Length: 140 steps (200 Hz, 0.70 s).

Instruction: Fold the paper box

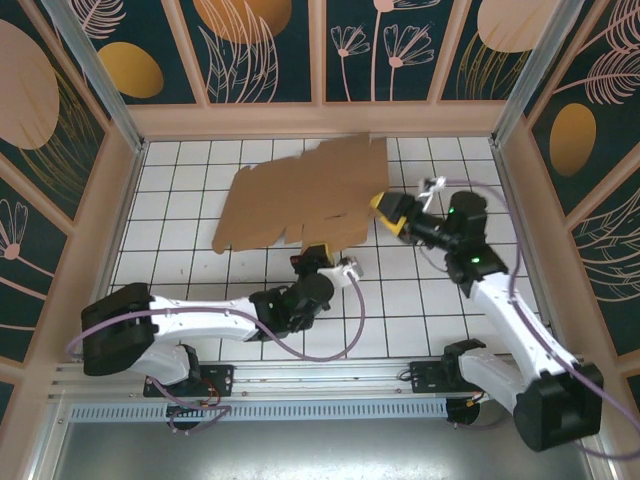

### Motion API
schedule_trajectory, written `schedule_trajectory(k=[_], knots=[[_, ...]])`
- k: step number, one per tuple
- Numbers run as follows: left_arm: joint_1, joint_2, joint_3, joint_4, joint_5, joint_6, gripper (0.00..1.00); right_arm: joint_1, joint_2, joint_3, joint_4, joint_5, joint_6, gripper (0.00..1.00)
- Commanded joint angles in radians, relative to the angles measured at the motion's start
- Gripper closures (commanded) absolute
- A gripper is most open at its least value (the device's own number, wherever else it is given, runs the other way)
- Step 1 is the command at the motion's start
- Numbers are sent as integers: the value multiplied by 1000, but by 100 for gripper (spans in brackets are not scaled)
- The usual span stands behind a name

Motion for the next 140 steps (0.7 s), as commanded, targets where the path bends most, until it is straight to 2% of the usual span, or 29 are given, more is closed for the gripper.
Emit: schedule_trajectory(k=[1, 28, 45, 58, 75, 98, 125, 140], knots=[[3, -77, 160, -141, 35, -141, 100, -27, -70, 211, -329, 261, -214, 17], [3, -138, 342, -270, 105, -300, 100, -28, -83, 405, -444, 455, -292, 18], [10, -203, 400, -288, 164, -431, 100, -28, -81, 488, -472, 532, -327, 19], [43, -262, 409, -293, 229, -582, 100, -27, -72, 529, -470, 554, -347, 20], [138, -336, 375, -299, 355, -817, 100, -27, -42, 562, -471, 546, -366, 20], [259, -402, 272, -270, 454, -1066, 100, -24, 4, 541, -454, 502, -367, 20], [398, -421, 127, -255, 563, -1327, 100, 6, 48, 461, -414, 455, -370, 20], [505, -403, 35, -238, 680, -1510, 100, 55, 82, 423, -407, 475, -388, 20]])
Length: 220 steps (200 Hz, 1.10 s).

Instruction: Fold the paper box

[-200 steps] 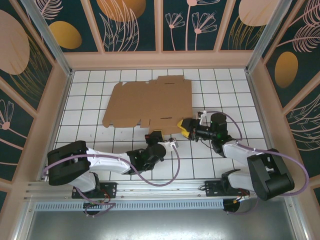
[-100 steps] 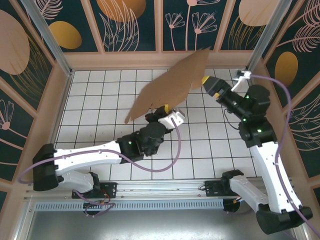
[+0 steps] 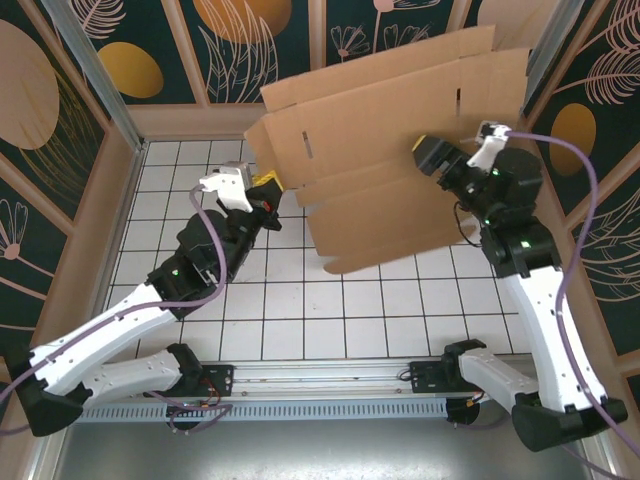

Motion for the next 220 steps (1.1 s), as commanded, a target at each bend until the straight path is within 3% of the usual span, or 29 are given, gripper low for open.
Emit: schedule_trajectory(k=[1, 29, 77, 103, 123, 159, 191, 220], knots=[[130, 40, -129, 8, 210, -399, 100, 63, 45, -63, 6, -4, -45, 20], [259, 117, -295, 129, 393, -625, 100, 170, 150, -139, 29, 82, -97, 20], [387, 298, -446, 323, 629, -728, 99, 175, 357, -299, 132, -5, -106, 28], [437, 379, -440, 290, 707, -697, 99, 199, 474, -313, 148, -52, -162, 37], [460, 423, -427, 257, 749, -660, 98, 235, 550, -307, 124, 6, -190, 42], [473, 436, -460, 291, 781, -667, 99, 284, 673, -278, 51, 73, -219, 42], [474, 447, -417, 155, 776, -579, 100, 319, 730, -258, 19, 140, -235, 42], [483, 454, -360, 20, 786, -499, 100, 326, 696, -260, 37, 114, -236, 41]])
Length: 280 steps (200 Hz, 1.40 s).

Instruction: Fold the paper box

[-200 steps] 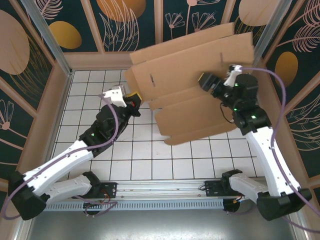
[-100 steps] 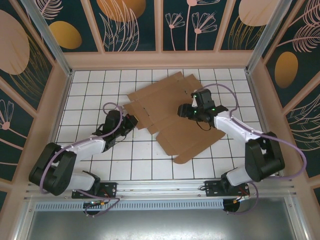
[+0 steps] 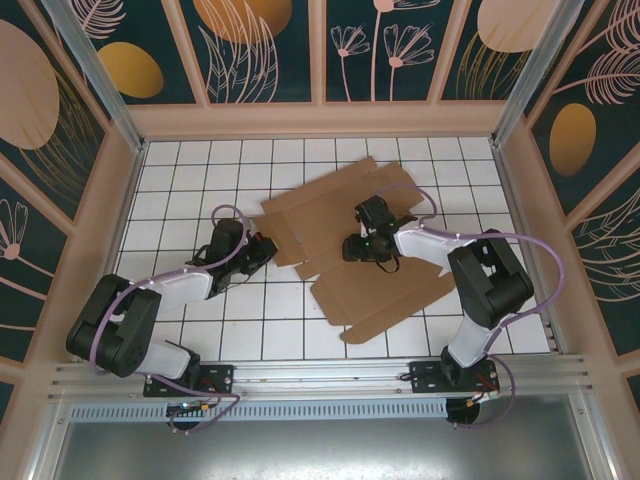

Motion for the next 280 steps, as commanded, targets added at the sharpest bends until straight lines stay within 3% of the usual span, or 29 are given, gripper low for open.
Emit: schedule_trajectory(k=[1, 58, 108, 138, 162, 209, 233, 280], knots=[[10, 13, 62, -137, 34, 110, 100, 4, -26, 27, -15, 26, -26, 41], [36, 54, 260, -467, 25, 323, 100, -8, 44, 154, -81, 87, -53, 34], [58, 155, 421, -636, -12, 428, 100, 14, 45, 96, -69, 60, -54, 48], [58, 126, 400, -582, -61, 412, 100, -6, -33, 11, 4, 9, 9, 48], [58, 100, 331, -476, -10, 351, 100, -23, -79, -50, 68, -69, 68, 47], [58, 175, 401, -558, -10, 401, 100, 11, 22, -11, 61, -46, 44, 50], [58, 170, 420, -562, 5, 404, 100, 28, 76, 6, 49, -35, 34, 56], [58, 207, 432, -478, 141, 359, 79, 53, 123, 14, 32, -13, 16, 61]])
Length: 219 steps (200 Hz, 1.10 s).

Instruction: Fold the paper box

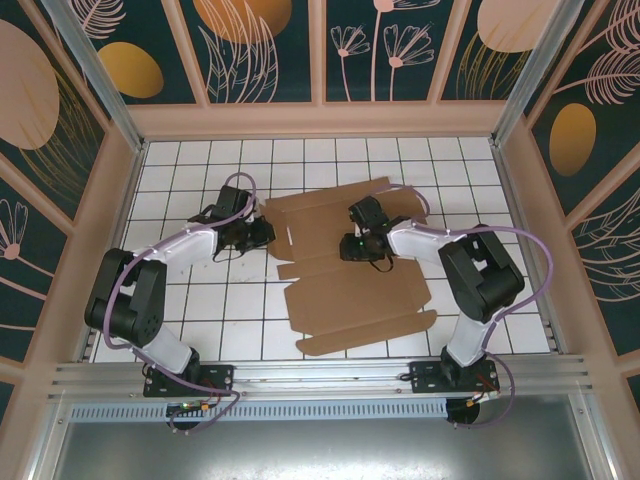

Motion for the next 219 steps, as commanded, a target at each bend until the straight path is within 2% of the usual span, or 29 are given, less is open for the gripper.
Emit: schedule_trajectory(k=[1, 37, 92, 149, 219], knots=[[-7, 38, 30, 47, 112, -16, 79, 28, 59, -13, -18, -10, -15, 61], [-7, 53, 24, 133, 200, -60, 75, 28, 65, -16, -11, -24, -21, 62], [-7, 99, 5, 259, 307, -138, 62, 32, 71, -22, 2, -52, -21, 63], [-12, 166, -12, 387, 359, -208, 59, 33, 68, -28, 4, -56, -18, 63], [-13, 199, -13, 374, 351, -178, 55, 35, 68, -30, -3, -56, -21, 63]])
